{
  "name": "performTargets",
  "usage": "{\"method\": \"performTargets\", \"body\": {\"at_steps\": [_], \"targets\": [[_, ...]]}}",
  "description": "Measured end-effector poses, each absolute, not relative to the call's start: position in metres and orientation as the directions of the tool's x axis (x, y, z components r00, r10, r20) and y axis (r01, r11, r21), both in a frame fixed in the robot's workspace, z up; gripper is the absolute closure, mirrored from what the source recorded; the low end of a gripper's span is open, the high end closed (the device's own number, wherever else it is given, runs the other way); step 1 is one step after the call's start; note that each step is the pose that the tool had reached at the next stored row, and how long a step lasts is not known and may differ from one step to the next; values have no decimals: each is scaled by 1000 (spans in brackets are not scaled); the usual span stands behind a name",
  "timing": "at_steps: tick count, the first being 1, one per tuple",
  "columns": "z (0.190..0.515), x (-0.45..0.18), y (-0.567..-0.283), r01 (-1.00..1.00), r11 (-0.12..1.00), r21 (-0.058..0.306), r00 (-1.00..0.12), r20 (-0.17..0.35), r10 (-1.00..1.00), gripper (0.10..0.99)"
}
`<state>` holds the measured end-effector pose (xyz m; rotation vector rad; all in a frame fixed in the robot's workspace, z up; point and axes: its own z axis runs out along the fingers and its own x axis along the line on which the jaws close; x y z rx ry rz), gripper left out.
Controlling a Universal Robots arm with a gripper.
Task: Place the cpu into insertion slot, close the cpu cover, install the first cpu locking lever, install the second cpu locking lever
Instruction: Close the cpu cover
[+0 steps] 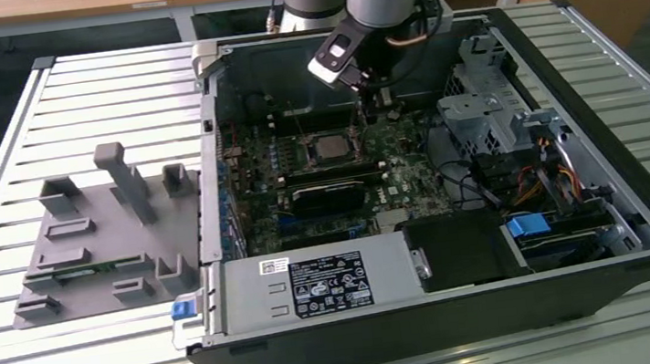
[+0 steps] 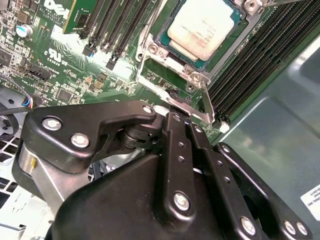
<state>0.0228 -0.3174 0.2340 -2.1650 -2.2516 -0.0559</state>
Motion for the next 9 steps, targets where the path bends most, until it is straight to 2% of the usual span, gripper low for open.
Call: {"method": "performTargets", "body": {"at_steps": [9], "targets": [[231,20,-317,999,39,14,-39,37,999,980]]}}
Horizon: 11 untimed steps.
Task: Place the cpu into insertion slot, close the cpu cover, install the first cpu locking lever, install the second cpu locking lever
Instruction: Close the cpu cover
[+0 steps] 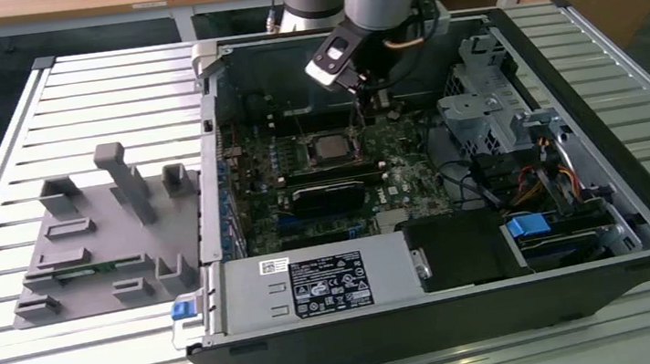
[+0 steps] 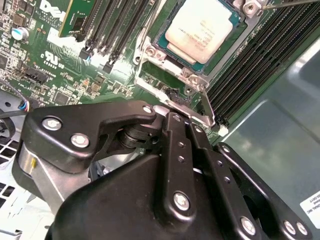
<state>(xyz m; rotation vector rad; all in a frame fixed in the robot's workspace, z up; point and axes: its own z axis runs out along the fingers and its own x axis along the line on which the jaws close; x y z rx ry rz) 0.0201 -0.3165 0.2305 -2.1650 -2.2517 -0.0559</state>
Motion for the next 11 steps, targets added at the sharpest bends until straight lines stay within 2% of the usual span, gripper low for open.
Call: {"method": "performTargets", "body": {"at_steps": [11], "targets": [[228,9,-316,999,39,14,-39,37,999,980]]}}
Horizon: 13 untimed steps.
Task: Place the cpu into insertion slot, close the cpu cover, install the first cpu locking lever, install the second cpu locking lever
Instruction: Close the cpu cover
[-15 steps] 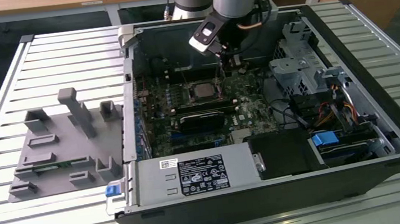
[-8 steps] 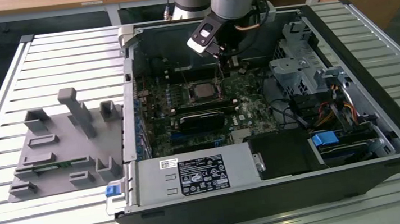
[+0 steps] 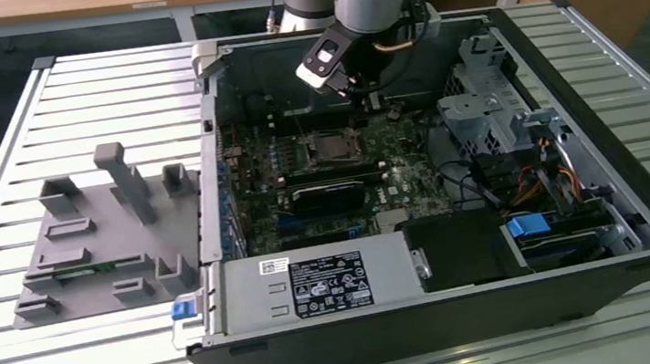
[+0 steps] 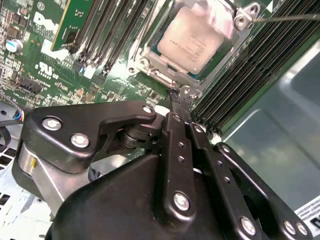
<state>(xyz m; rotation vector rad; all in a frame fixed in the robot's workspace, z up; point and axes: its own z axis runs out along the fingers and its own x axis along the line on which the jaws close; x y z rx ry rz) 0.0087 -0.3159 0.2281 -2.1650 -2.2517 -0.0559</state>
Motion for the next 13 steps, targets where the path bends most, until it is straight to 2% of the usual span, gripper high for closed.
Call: {"method": "performTargets", "body": {"at_steps": [13], "targets": [[225,-9,-315,999,39,14,-39,37,999,980]]}}
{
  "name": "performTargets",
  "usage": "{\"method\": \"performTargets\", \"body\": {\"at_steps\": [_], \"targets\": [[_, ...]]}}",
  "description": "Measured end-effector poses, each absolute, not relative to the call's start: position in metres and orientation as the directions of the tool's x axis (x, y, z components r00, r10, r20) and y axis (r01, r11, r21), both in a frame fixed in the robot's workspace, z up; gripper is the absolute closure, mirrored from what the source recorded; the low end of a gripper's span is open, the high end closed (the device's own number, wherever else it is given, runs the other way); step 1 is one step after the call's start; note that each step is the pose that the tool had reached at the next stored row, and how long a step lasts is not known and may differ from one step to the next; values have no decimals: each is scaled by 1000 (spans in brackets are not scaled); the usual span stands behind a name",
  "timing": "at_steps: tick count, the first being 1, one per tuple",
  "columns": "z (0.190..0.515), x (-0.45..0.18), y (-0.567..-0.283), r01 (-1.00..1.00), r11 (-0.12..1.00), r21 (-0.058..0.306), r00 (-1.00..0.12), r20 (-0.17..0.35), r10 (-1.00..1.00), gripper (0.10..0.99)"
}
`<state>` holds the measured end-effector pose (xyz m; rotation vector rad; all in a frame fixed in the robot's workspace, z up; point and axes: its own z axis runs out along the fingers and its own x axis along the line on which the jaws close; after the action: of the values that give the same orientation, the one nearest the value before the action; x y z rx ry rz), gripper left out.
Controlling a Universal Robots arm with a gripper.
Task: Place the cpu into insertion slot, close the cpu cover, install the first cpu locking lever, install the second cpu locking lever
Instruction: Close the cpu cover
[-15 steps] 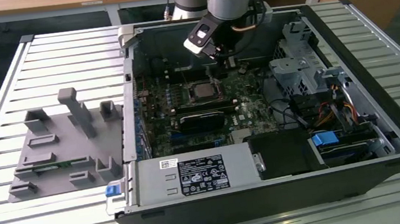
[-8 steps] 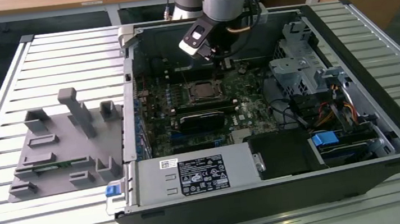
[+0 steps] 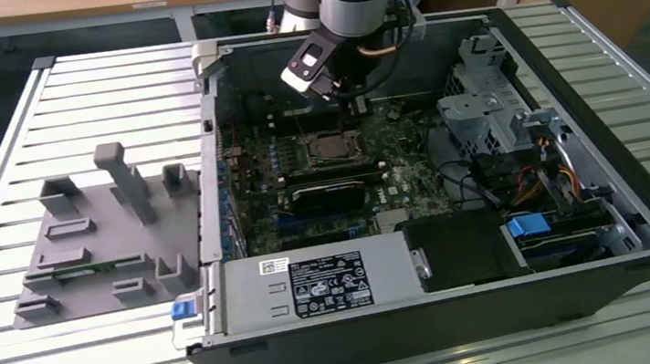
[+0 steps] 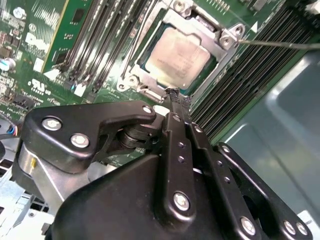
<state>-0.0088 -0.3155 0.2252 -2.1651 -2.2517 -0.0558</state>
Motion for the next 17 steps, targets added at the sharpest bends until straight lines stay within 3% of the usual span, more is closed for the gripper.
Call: {"method": "performTargets", "body": {"at_steps": [17], "targets": [[225,-28,-316,999,39,14,-39,37,999,980]]}}
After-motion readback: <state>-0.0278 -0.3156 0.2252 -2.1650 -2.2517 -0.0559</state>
